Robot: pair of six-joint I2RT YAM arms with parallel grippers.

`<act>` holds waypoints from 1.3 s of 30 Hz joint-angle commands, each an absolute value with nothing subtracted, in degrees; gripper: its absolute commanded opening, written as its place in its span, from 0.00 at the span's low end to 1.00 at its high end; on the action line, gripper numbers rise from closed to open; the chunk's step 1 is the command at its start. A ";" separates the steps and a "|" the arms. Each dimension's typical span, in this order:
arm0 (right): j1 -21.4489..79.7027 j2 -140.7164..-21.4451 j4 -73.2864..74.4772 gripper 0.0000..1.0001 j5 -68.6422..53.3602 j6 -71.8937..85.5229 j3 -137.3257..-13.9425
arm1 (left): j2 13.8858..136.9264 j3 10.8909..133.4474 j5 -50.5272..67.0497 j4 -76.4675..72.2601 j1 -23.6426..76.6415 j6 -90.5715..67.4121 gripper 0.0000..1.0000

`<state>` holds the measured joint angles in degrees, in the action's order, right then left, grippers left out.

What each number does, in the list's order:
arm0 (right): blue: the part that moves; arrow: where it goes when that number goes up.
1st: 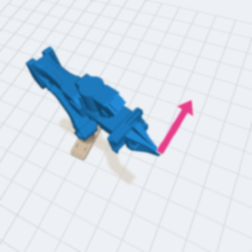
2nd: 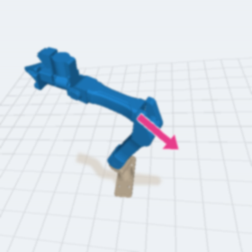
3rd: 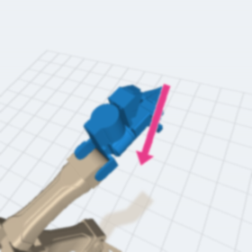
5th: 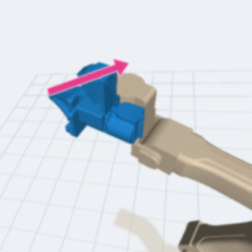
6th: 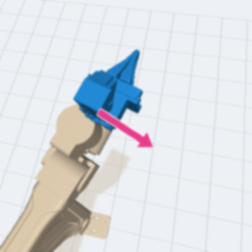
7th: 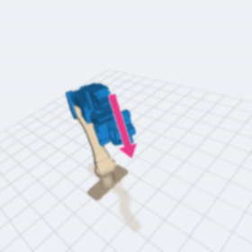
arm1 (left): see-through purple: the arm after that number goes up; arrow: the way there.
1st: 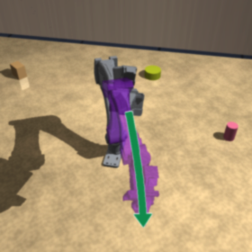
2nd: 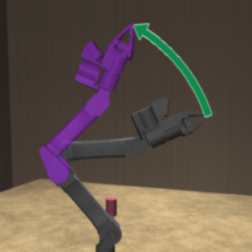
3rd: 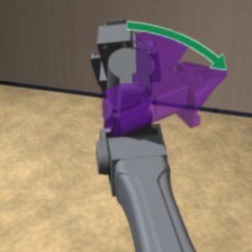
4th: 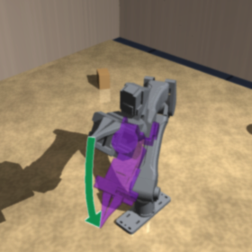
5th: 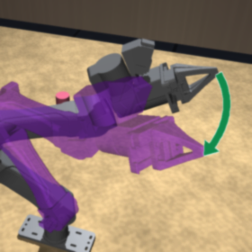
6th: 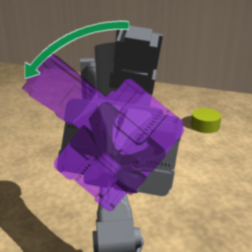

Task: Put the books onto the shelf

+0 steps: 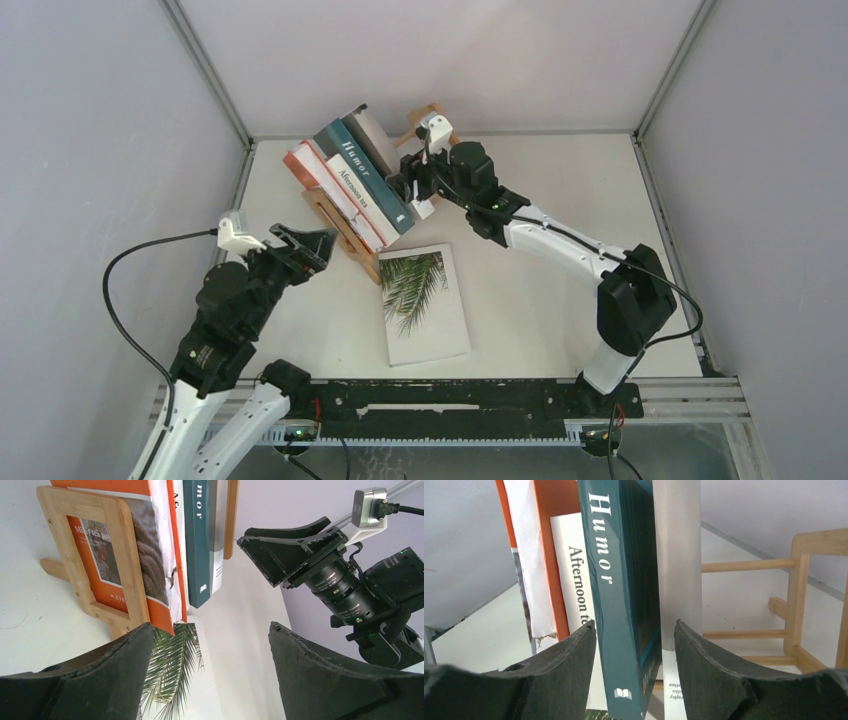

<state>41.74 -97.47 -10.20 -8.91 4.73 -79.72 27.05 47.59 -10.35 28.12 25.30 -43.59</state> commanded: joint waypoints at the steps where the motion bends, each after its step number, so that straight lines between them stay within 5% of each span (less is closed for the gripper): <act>1: 43.11 -92.53 -9.67 0.65 -5.97 3.64 -78.56 | 24.90 45.80 -10.78 28.89 24.83 -44.19 0.89; 16: 49.97 -74.99 9.88 0.67 12.69 14.78 -65.31 | 17.26 35.82 -1.25 31.14 24.98 -49.22 0.88; 39: 58.26 -60.97 12.49 0.67 20.37 40.65 -35.19 | 11.16 21.10 2.01 32.46 31.64 -52.29 0.85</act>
<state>57.32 -62.33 15.00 19.31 35.90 -37.12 10.98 22.83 1.08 33.80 30.09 -51.62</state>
